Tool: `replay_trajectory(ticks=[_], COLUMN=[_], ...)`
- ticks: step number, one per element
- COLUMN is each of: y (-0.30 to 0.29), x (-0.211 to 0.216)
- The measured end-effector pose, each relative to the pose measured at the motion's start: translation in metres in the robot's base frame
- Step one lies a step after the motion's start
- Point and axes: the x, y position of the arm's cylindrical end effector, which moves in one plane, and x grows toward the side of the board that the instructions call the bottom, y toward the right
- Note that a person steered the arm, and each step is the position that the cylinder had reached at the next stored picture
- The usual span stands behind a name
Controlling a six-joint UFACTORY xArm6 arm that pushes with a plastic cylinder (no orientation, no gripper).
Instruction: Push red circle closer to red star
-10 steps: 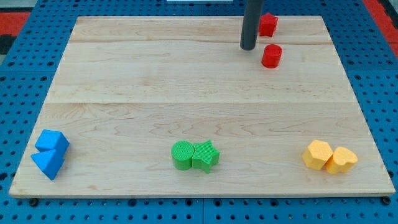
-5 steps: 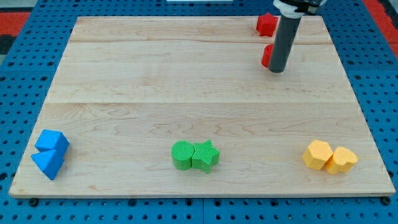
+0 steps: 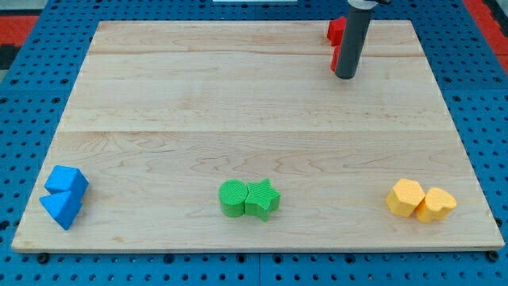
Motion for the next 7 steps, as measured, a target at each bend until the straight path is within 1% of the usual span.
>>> replay_trajectory(ticks=[2, 4, 5, 6, 7], y=[0.0, 0.0, 0.0, -0.008, -0.056], x=[-0.01, -0.029, -0.03, -0.016, 0.035])
